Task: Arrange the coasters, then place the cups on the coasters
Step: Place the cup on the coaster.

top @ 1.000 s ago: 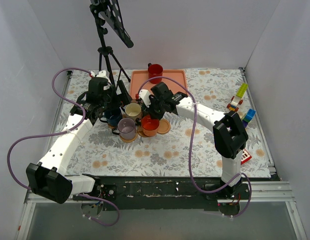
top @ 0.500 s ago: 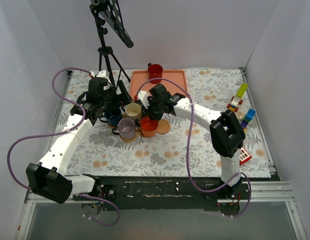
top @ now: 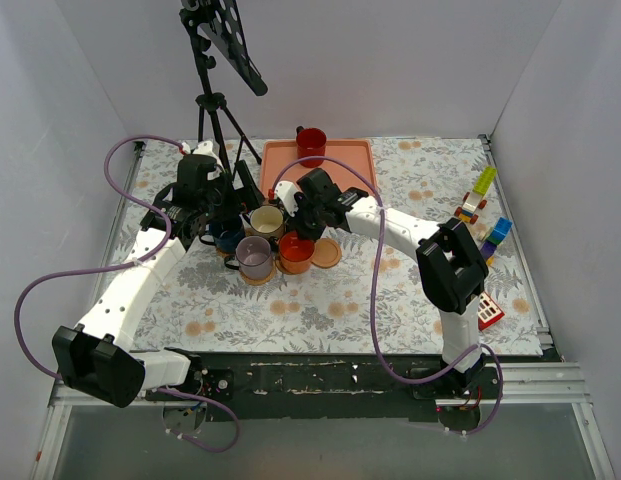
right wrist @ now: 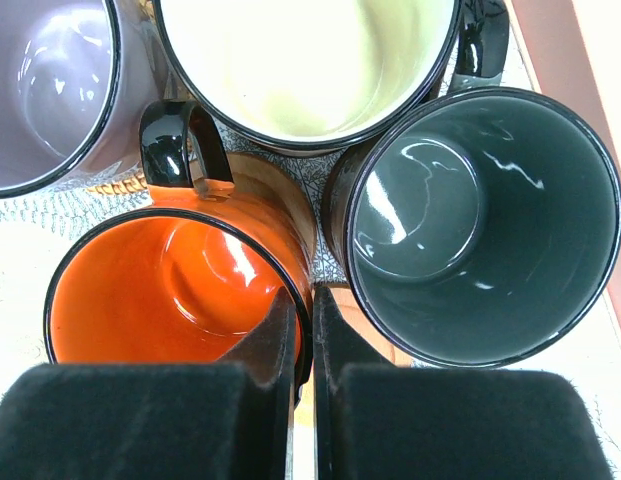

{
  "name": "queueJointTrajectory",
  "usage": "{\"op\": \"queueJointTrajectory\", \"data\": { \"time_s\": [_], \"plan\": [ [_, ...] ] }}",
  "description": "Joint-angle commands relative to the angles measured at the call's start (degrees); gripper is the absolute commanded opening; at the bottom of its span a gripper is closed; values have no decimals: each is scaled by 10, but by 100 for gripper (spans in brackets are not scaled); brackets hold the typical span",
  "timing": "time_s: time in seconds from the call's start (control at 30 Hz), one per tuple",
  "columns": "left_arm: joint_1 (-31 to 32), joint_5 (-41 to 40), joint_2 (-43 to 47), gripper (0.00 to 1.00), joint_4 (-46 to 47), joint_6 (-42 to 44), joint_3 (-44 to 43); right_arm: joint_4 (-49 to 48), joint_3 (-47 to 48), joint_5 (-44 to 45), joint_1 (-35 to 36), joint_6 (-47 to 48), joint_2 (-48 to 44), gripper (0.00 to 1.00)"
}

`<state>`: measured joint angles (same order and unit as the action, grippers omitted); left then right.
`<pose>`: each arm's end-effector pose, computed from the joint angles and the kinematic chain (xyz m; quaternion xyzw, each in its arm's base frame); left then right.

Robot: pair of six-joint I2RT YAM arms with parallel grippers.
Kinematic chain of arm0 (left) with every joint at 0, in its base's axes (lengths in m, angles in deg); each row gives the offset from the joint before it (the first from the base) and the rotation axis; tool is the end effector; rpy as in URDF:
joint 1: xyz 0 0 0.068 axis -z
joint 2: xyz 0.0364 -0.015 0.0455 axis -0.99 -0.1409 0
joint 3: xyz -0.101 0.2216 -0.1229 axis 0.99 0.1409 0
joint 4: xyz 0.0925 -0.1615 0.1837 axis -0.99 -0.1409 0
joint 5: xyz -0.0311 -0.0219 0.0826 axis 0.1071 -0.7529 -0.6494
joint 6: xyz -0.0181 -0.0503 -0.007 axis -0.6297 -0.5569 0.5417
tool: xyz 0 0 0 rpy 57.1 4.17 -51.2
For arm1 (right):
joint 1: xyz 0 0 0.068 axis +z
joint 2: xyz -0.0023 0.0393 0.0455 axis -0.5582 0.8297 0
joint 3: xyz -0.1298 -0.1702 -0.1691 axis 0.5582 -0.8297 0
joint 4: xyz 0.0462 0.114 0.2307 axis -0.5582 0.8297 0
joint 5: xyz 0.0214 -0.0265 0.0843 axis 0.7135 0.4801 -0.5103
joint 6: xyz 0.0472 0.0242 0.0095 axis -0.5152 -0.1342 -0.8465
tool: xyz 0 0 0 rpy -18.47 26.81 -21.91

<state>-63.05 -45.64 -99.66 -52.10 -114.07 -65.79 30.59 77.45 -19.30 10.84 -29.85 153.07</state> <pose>0.2578 -0.0872 0.3554 -0.3783 0.8088 -0.3048 0.3315 0.3138 0.3192 0.2349 -0.5130 0.7728 0.1547 0.3401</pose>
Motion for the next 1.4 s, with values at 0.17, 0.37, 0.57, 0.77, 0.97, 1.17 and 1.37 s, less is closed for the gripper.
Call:
{"op": "queueJointTrajectory", "data": {
  "time_s": [0.17,0.37,0.57,0.77,0.97,1.17,1.37],
  "plan": [
    [-3,-10,10,98,2,8,-14,-48,29,-2,4,-14,-8,1],
    [-3,-10,10,98,2,8,-13,-53,27,-3,7,-17,-6,1],
    [-4,-10,9,98,2,9,-12,-58,27,-1,8,-17,-5,1],
    [-4,-10,10,98,2,9,-12,-59,28,3,8,-17,0,1],
    [-4,-10,10,98,2,9,-13,-62,32,4,10,-18,2,1],
    [-4,-10,10,98,2,9,-12,-62,38,4,10,-20,8,1],
    [-3,-10,10,98,2,9,-12,-63,38,4,12,-21,10,1]
  ]
}}
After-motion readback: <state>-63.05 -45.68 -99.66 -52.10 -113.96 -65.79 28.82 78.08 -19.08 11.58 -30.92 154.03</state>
